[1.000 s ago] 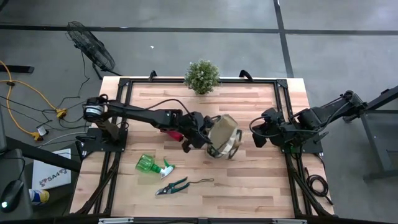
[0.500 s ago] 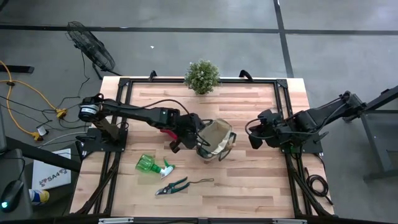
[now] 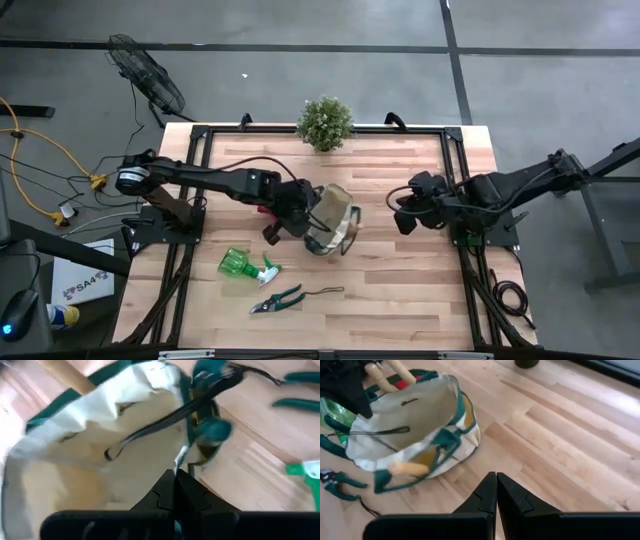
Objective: Pick & Place Garden tools in Gardening bag
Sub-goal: Adjust the gardening bag on the table
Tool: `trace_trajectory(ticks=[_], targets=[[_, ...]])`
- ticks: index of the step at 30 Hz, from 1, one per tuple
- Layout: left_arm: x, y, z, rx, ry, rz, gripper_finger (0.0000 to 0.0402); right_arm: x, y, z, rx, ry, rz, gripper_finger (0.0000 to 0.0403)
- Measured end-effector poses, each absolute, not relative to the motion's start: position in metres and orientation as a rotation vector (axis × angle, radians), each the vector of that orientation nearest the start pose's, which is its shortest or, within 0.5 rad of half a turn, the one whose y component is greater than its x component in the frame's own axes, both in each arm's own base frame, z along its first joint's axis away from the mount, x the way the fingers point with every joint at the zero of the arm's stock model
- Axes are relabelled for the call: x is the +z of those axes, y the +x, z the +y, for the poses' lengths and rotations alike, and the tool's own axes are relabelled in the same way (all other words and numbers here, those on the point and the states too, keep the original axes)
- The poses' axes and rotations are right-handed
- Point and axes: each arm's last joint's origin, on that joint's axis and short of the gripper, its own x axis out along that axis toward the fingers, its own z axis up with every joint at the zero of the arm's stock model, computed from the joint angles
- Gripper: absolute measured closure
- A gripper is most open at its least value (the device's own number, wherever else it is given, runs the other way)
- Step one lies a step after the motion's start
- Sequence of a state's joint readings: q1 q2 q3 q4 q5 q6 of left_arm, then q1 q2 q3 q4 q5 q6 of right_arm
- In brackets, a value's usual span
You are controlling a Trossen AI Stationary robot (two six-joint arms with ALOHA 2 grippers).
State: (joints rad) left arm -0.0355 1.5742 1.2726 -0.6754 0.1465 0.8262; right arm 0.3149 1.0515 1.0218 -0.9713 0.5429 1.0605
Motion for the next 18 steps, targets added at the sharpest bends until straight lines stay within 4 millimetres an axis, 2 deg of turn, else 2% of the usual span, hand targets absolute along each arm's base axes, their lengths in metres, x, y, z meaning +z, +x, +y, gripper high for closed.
trace_trajectory(ticks=[2, 11, 18], targets=[[0.273, 0.32, -0.016, -0.573, 0.696, 0.886, 0.0401, 0.309, 0.183, 0.041, -0.639, 0.552, 0.676, 0.0401], [0.274, 0.318, -0.024, -0.567, 0.679, 0.888, 0.0401, 0.314, 0.196, 0.028, -0.629, 0.531, 0.604, 0.0401], [0.275, 0.32, -0.022, -0.476, 0.611, 0.914, 0.0398, 0.309, 0.219, 0.014, -0.559, 0.53, 0.624, 0.04]])
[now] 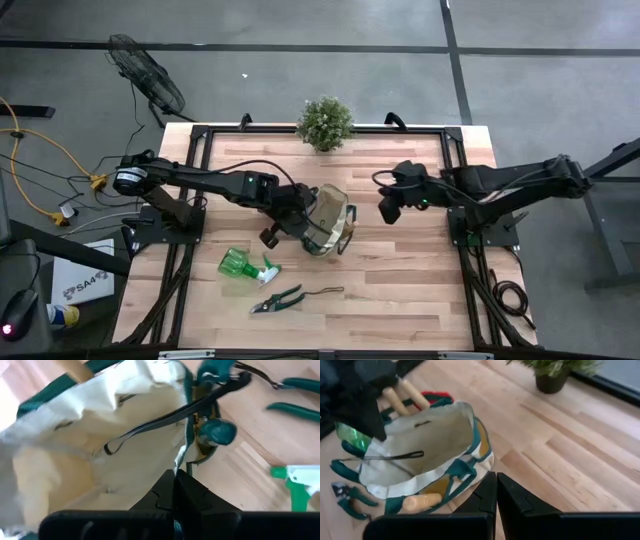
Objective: Pick & Place Garden tools in Gardening bag
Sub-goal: Adjust the gardening bag on the table
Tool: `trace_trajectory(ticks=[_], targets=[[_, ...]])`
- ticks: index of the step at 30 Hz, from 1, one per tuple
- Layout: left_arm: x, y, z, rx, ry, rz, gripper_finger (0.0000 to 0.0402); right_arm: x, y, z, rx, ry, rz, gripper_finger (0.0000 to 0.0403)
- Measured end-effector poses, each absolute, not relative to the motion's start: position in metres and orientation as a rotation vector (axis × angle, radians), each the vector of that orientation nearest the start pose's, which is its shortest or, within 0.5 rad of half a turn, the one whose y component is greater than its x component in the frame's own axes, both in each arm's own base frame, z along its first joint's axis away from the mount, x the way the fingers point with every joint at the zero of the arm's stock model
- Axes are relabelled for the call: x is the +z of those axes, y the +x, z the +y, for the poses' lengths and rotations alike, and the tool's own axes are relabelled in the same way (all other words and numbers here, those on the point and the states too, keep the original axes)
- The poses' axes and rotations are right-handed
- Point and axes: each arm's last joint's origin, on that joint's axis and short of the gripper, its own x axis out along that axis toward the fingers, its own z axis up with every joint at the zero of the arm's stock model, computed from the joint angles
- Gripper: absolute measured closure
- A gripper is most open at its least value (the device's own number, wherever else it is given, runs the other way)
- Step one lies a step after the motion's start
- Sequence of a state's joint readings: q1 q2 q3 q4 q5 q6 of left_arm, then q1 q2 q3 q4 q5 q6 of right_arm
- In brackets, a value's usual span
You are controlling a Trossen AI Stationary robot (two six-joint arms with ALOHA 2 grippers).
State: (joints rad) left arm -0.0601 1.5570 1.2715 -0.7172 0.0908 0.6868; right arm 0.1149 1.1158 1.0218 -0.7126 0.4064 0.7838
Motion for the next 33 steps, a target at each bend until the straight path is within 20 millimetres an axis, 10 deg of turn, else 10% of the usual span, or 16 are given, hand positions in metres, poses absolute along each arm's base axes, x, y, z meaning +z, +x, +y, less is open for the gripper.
trace_trajectory(ticks=[17, 33], targets=[[0.278, 0.317, -0.018, -0.295, 0.546, 0.964, 0.0213, 0.276, 0.267, -0.03, -0.332, 0.727, 0.779, 0.0238], [0.305, 0.297, -0.013, -0.139, 0.542, 0.929, 0.0197, 0.252, 0.297, -0.057, -0.332, 0.9, 0.729, 0.0223]])
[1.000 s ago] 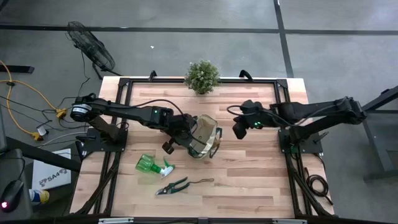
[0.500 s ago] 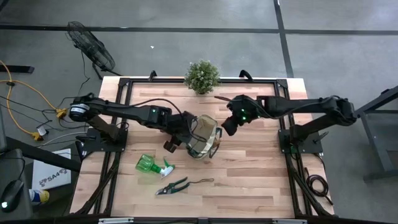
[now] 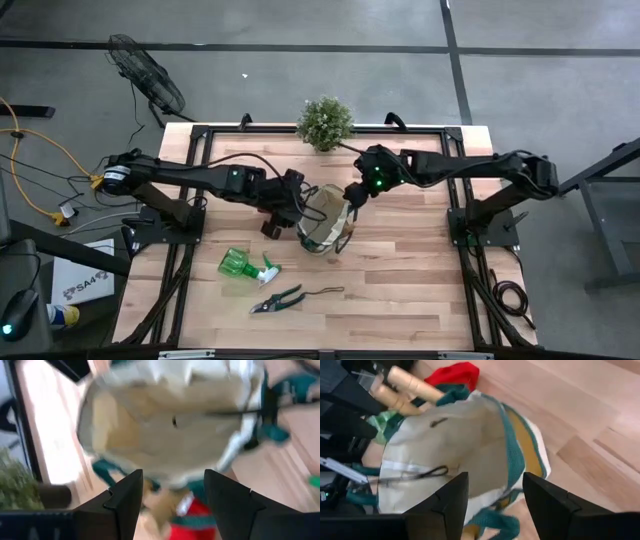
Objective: Pick & Place Garden tools in Gardening bag
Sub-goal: Adjust the gardening bag on the table
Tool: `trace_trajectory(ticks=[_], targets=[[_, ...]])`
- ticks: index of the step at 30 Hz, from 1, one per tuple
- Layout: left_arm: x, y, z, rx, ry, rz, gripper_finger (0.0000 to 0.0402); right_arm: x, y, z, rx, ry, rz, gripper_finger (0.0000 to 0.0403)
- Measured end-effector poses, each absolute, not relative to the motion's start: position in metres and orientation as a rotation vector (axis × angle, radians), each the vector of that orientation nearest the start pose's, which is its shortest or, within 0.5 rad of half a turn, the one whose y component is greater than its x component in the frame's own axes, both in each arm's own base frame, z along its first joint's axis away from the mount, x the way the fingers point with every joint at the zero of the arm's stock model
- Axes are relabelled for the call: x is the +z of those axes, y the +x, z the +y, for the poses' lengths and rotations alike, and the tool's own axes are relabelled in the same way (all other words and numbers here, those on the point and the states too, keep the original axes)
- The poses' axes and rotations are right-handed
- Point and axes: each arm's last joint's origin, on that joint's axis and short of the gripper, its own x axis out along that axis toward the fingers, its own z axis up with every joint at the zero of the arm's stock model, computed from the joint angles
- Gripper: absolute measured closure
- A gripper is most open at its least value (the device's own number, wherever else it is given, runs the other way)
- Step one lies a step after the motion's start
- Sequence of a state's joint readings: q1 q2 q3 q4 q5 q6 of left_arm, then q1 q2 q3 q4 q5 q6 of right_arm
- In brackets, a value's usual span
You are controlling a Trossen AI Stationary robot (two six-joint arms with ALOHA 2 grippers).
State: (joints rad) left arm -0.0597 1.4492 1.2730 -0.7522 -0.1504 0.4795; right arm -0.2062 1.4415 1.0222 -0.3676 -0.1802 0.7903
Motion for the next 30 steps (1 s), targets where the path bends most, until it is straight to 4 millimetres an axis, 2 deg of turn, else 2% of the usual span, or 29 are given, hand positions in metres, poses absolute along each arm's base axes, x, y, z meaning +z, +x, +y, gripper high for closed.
trace_trajectory(ticks=[14, 24, 27, 30], targets=[[0.323, 0.278, -0.01, 0.018, 0.45, 0.905, 0.0197, 0.237, 0.304, -0.062, -0.377, 0.892, 0.765, 0.0223], [0.328, 0.276, -0.008, 0.085, 0.401, 0.878, 0.0197, 0.231, 0.304, -0.063, -0.411, 0.884, 0.793, 0.0223], [0.328, 0.276, -0.008, 0.094, 0.384, 0.872, 0.0197, 0.231, 0.304, -0.063, -0.41, 0.886, 0.793, 0.0235], [0.329, 0.277, -0.008, 0.107, 0.374, 0.858, 0.0197, 0.231, 0.304, -0.063, -0.407, 0.886, 0.794, 0.0265]])
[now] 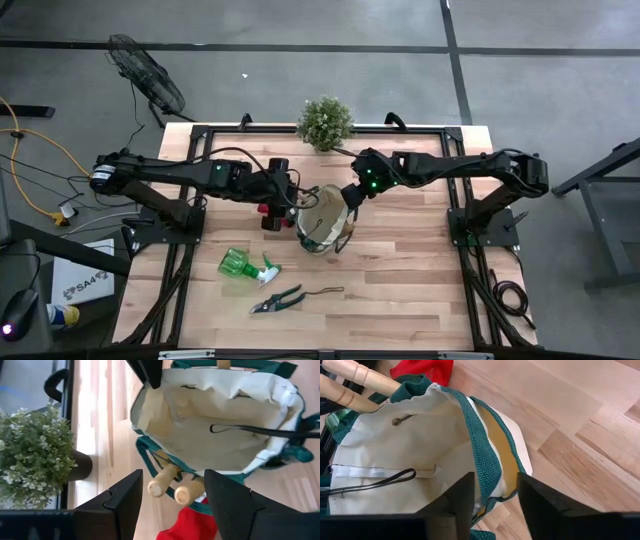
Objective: Pick & Place Garden tools in Gardening bag
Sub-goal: Adjust the gardening bag on the table
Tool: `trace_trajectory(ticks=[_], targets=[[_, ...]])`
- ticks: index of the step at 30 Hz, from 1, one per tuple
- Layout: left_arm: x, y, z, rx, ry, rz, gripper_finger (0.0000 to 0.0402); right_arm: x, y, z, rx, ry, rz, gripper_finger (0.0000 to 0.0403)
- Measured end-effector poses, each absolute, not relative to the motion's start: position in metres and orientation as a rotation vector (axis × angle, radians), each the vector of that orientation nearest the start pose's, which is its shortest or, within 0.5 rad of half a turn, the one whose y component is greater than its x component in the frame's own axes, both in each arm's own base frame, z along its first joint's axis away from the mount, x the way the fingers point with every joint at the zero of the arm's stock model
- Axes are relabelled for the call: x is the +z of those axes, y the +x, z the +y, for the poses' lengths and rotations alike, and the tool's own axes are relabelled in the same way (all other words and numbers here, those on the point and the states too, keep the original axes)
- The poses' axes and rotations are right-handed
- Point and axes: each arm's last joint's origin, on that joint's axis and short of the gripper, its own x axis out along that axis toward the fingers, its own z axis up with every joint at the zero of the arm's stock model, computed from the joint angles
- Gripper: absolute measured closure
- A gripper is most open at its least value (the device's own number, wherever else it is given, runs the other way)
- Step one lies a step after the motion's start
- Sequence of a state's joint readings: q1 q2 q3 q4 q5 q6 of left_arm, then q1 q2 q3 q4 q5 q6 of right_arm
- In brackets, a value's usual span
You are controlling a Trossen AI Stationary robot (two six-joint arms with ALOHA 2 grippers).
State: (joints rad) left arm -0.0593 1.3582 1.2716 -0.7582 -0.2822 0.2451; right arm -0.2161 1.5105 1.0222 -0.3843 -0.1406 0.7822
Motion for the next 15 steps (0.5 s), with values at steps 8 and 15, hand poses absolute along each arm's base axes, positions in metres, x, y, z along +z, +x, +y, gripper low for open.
trace_trajectory(ticks=[8, 15], targets=[[0.3289, 0.277, -0.0079, 0.129, 0.367, 0.857, 0.0197, 0.2313, 0.3043, -0.0619, -0.387, 0.895, 0.8, 0.0364], [0.3289, 0.2771, -0.0079, 0.141, 0.344, 0.854, 0.0197, 0.2314, 0.3047, -0.0591, -0.38, 0.932, 0.805, 0.0398]])
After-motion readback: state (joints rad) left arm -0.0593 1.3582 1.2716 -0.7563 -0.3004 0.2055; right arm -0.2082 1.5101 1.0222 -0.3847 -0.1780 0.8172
